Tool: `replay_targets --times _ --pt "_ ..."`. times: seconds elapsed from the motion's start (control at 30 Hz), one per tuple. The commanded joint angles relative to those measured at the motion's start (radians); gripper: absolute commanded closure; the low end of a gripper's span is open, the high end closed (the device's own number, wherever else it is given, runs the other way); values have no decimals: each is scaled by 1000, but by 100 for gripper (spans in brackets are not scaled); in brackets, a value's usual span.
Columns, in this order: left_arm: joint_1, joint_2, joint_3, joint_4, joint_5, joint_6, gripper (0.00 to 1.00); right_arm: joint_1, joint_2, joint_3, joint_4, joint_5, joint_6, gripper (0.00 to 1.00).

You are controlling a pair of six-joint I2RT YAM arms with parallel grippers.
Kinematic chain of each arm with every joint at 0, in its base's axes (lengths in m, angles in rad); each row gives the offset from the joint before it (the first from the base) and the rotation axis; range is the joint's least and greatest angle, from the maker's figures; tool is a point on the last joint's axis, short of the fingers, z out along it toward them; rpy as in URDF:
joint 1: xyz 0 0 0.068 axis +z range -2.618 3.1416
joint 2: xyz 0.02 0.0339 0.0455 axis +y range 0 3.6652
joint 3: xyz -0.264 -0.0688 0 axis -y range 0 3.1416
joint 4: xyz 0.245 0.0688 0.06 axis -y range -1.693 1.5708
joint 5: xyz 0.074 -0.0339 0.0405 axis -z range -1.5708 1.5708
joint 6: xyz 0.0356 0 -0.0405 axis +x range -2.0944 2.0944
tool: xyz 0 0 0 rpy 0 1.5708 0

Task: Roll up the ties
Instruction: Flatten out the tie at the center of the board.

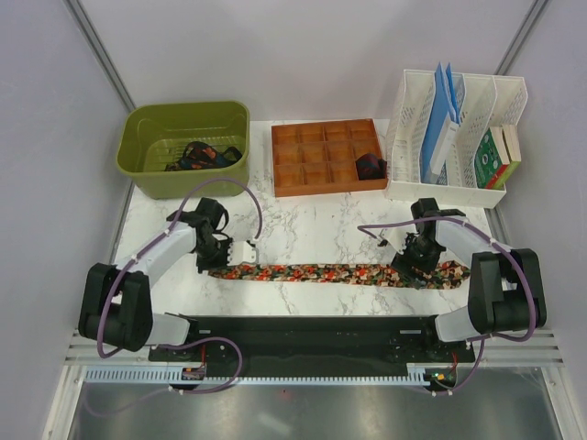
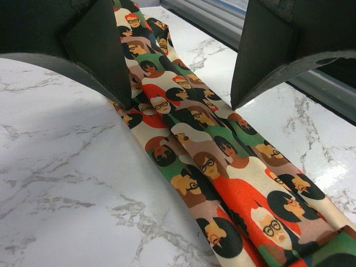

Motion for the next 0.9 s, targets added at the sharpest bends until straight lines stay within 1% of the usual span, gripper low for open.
replay_targets --times 0.0,0.13,0.2,0.23,0.27,0.33,0.37,0.4,0.43,0.47,0.5,0.53,0.57,0.63,0.7,0.8,0.83,0.87 --pt "30 34 -39 62 -56 66 98 -6 29 -27 39 -13 -7 21" --pt "42 58 -35 87 -69 56 98 -6 21 -38 42 -6 -9 20" --pt "42 49 4 43 -15 48 98 -8 14 -33 41 -15 -6 19" --pt "42 42 17 29 11 43 94 -8 5 -30 39 -18 -6 19" --pt "42 29 45 10 60 40 78 -8 0 -25 33 -30 -15 19" --pt "36 2 63 -19 99 34 68 -6 -17 -9 7 -45 -22 18" --pt "36 -6 76 -23 126 31 61 -8 -23 -4 -4 -59 -42 17" --pt "32 -11 80 -25 135 28 59 -8 -32 5 -23 -79 -49 11" --pt "29 -14 82 -27 143 28 55 -8 -51 10 -31 -90 -53 9" --pt "24 -12 90 -28 164 25 50 -8 -63 16 -40 -104 -61 7" --pt "18 -12 93 -28 174 20 47 -8 -72 30 -56 -131 -67 2" --pt "9 -9 93 -28 183 16 44 -8 -87 41 -65 -145 -67 2" --pt "-2 -8 93 -24 197 11 38 -6 -92 54 -79 -162 -68 2" --pt "-46 11 84 -7 197 -15 34 -11 -95 96 -111 -203 -58 2" --pt "-85 26 68 62 189 -62 32 -28 -92 139 -146 -233 -61 2" --pt "-131 69 64 145 174 -111 32 -60 -85 179 -175 -262 -61 2" --pt "-138 80 64 159 171 -119 33 -60 -80 186 -185 -277 -64 2" --pt "-152 100 65 165 171 -127 35 -93 -77 200 -204 -282 -67 2"
